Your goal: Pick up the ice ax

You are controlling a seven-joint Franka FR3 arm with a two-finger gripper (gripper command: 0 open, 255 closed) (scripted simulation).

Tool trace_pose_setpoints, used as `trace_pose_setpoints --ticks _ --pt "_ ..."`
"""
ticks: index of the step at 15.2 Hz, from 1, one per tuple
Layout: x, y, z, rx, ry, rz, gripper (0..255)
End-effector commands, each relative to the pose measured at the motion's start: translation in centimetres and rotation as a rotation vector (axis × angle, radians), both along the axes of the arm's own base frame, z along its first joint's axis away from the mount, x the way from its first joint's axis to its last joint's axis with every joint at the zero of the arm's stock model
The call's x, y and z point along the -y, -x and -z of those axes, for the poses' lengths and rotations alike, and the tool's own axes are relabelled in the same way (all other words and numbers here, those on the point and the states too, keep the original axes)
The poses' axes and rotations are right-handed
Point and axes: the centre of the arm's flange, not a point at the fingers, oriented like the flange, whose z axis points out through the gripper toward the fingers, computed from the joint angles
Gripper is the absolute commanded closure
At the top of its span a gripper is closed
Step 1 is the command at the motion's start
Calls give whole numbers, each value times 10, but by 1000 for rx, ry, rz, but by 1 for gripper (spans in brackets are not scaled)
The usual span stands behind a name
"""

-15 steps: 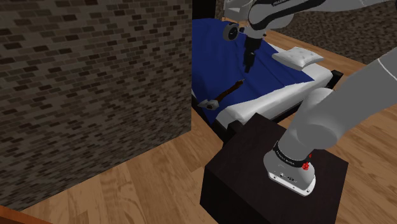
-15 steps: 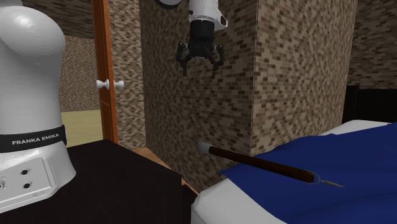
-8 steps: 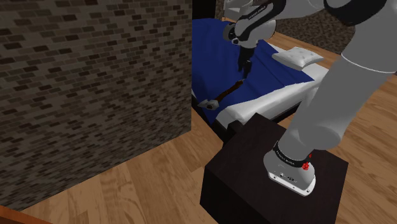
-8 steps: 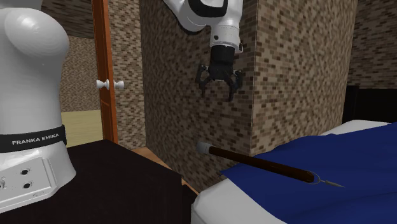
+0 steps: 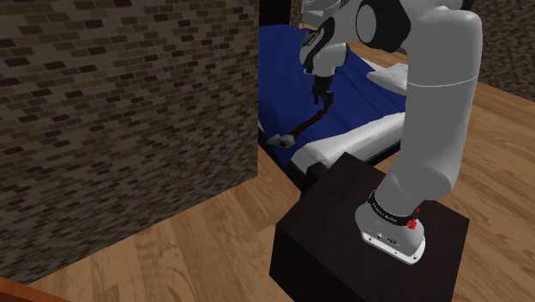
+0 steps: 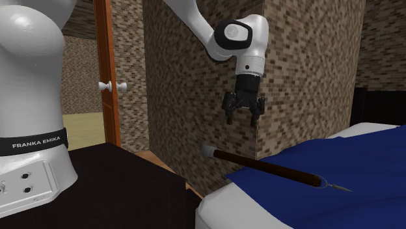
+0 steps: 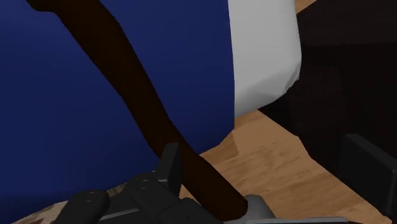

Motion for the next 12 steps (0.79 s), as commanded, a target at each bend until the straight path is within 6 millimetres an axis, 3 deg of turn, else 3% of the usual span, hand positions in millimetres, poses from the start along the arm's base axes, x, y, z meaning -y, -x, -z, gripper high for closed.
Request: trace_pose_setpoints --ticks 1,9,12 --pt "9 -16 23 -15 -4 -64 0" --pt "36 -76 111 -75 -8 -301 0" --pt "37 -78 124 -76 -9 -307 0"
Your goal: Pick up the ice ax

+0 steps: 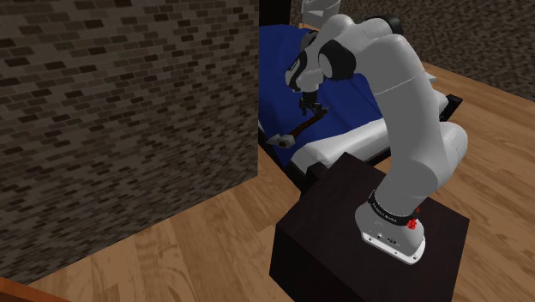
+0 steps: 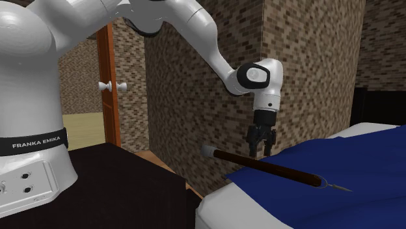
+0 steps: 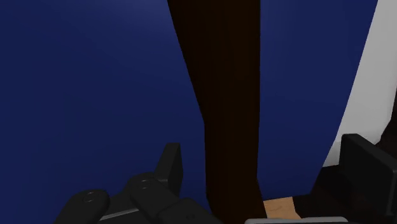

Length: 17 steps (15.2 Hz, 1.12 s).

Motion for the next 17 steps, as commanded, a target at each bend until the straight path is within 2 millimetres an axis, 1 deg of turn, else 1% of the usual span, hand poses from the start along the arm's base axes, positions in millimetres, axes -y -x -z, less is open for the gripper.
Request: trace_pose_setpoints --ticks 1,4,5,7,8,17 --pt "1 -2 11 -1 0 -5 0" --pt "1 -2 27 -1 0 -5 0" --pt "1 -2 35 -1 0 -5 0" --pt "1 -2 35 -1 0 -5 0" --pt "1 -2 35 -1 0 -5 255" --pt "1 -2 35 -1 0 -5 255"
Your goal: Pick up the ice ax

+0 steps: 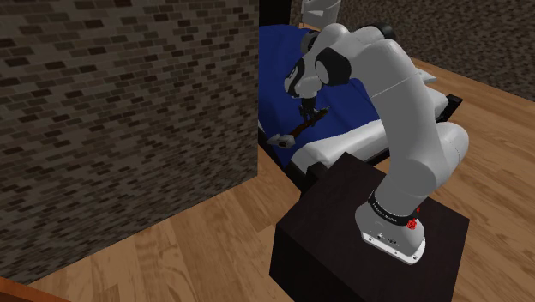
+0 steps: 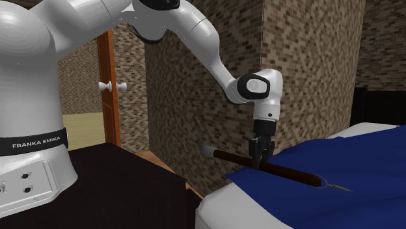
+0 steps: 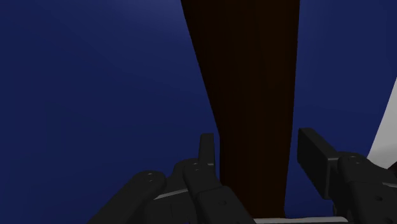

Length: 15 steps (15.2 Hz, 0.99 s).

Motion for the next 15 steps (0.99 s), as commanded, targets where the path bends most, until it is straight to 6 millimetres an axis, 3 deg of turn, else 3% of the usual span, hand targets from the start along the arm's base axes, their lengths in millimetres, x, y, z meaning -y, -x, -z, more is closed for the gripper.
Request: trace_pose_setpoints --ticks 1,15 --pt "0 0 -5 0 0 0 255" --pt "0 0 -79 0 0 0 255"
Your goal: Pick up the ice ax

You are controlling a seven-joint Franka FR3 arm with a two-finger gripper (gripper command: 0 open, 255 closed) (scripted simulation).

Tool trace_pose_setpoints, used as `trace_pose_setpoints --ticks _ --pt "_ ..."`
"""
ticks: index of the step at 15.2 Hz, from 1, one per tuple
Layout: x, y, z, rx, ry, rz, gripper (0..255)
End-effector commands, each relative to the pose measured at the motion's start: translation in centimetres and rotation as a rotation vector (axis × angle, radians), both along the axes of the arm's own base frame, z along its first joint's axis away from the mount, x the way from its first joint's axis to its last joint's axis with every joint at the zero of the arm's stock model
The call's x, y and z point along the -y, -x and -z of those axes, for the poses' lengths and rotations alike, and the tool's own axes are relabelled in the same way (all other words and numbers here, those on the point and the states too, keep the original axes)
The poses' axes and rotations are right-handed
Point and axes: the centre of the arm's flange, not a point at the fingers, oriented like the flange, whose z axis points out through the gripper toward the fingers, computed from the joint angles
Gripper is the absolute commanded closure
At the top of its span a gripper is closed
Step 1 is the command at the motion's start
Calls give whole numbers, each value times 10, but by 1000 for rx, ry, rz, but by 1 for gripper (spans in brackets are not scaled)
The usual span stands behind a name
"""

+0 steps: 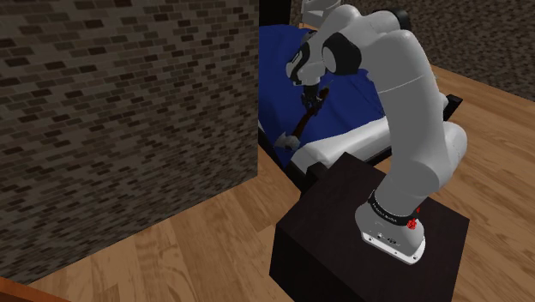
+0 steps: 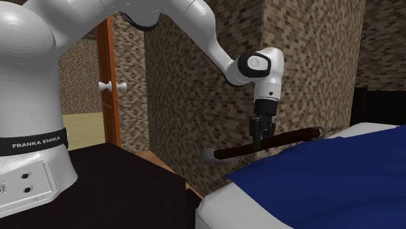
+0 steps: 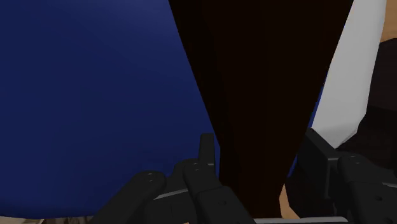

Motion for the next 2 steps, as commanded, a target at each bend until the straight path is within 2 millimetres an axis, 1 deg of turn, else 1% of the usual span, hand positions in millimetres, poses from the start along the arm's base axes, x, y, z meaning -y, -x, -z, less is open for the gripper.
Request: trace_pose_setpoints --ticks 1,2 --pt "1 -1 -8 0 0 0 255" --pt "1 -1 -8 0 0 0 255"
